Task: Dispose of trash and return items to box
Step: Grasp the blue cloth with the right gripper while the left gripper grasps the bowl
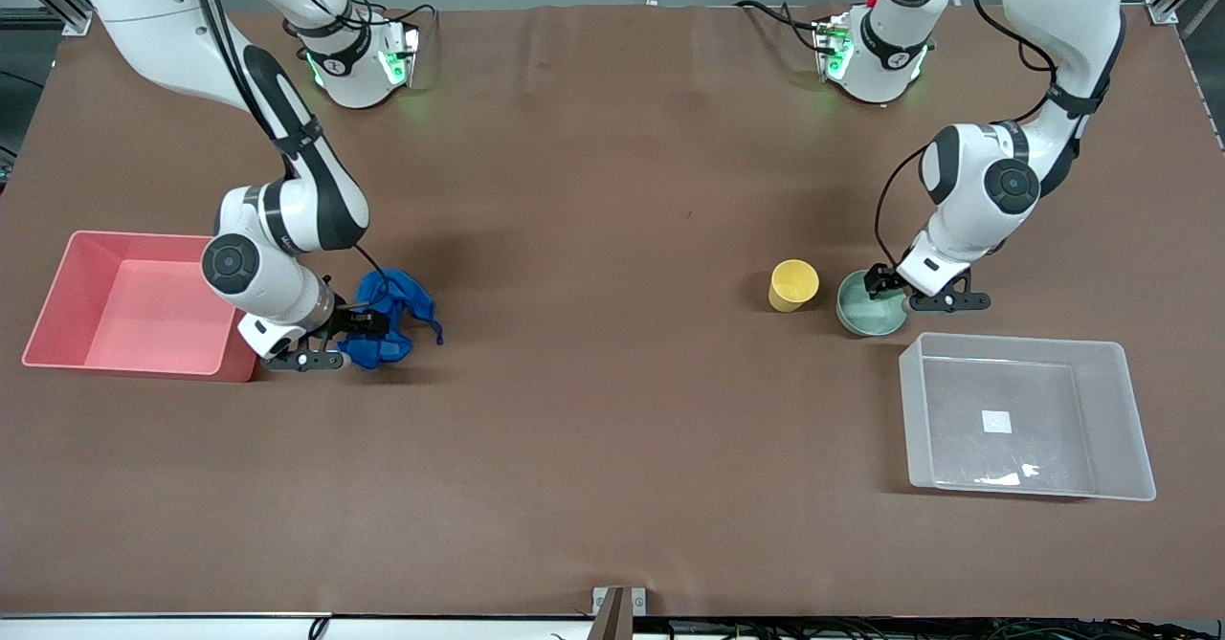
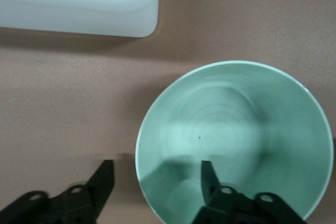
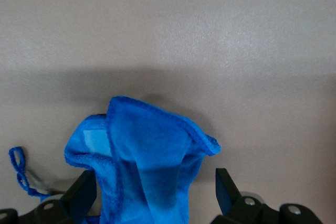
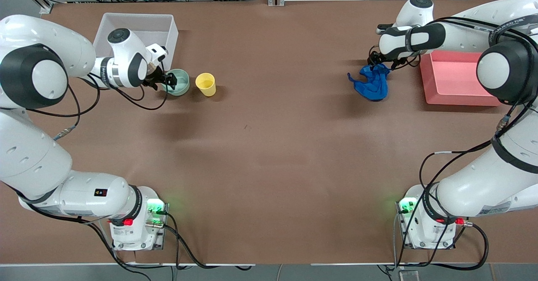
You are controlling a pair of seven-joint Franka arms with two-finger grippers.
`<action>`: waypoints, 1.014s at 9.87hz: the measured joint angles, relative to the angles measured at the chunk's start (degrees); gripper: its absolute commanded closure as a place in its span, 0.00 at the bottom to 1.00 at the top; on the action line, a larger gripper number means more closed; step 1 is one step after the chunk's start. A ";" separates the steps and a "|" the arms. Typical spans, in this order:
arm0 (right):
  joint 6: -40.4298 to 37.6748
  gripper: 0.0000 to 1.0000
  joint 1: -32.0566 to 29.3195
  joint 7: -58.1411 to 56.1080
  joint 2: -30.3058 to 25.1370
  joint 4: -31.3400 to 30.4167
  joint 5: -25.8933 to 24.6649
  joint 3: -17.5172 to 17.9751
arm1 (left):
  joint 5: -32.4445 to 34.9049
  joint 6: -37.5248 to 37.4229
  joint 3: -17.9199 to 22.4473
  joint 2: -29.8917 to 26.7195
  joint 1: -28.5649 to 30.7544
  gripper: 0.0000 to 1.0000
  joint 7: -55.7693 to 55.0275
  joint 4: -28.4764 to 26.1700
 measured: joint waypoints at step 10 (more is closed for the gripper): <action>-22.24 0.98 -1.15 2.45 -1.98 8.72 0.72 -0.35 | 0.00 -28.70 0.49 -16.48 0.27 0.99 1.18 9.39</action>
